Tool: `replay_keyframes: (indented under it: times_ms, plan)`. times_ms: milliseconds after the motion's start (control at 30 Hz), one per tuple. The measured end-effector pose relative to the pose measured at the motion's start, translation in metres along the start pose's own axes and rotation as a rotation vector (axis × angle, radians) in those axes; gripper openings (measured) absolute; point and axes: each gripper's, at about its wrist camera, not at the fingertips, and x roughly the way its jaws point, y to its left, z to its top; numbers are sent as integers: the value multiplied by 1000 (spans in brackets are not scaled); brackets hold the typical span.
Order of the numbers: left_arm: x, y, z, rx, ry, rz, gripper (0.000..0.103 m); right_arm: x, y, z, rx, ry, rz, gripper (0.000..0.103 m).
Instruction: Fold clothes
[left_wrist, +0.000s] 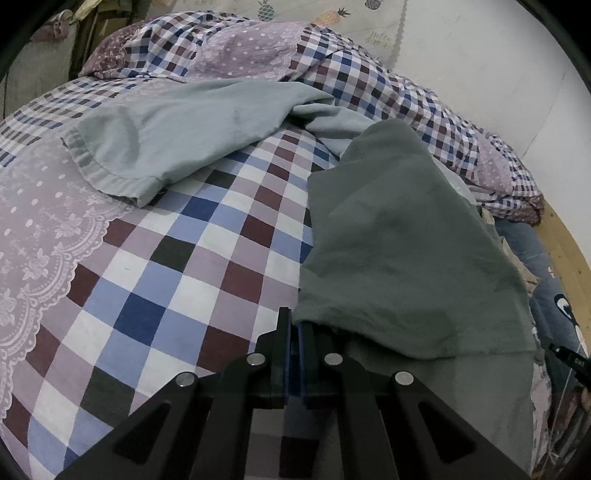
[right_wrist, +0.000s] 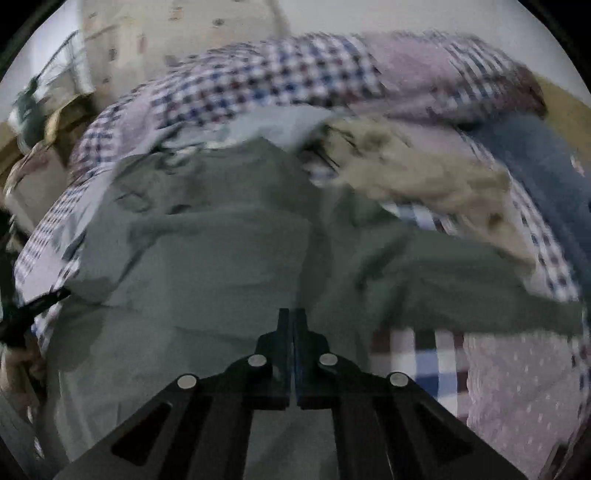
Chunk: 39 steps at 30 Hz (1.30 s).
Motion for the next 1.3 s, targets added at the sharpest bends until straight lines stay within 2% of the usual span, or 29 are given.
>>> replay_keyframes:
  times_ms: [167,233,300,400,433,467,500,633,733,833,933,967,1000,1033,1100,1233,1300]
  plan:
    - [1,1,0,-9,3,-7,2,8,-23,2,143,30,148,8]
    - [2,1,1,-8,4,-8,2,10,-18,1,135,30,145,28]
    - [2,1,1,-6,3,-8,2,13,-12,-1,119,39,141,34]
    - [0,1,1,-5,-2,-13,2,22,-2,-2,81,57,117,34]
    - [-1,0,1,-5,-8,-19,2,22,1,-2,63,51,108,28]
    - [-2,0,1,-5,-14,-24,2,22,4,-2,45,45,99,19]
    - [-4,-1,1,-5,-20,-30,2,21,7,-2,27,37,83,1]
    - [-1,-3,0,3,0,-48,2,5,5,0,6,-21,0,0]
    - [2,-4,-1,5,11,-44,2,11,-6,-1,19,20,-101,0]
    - [2,-2,-1,-16,15,-62,2,20,-14,2,38,95,-260,4]
    - [3,1,-1,-33,17,-75,2,12,-5,19,49,84,-280,6]
    - [3,2,-1,-39,18,-80,2,9,9,30,23,63,-251,7]
    - [3,2,-1,-45,18,-85,2,6,23,41,-3,42,-222,12]
    - [3,3,-1,-51,19,-89,2,4,39,52,-31,23,-186,30]
    - [3,5,-1,-61,19,-98,2,7,89,77,-117,-5,-72,47]
    - [1,7,-2,-69,17,-116,2,39,181,119,-279,29,82,50]
    - [1,8,-2,-70,16,-126,2,63,214,142,-327,56,131,50]
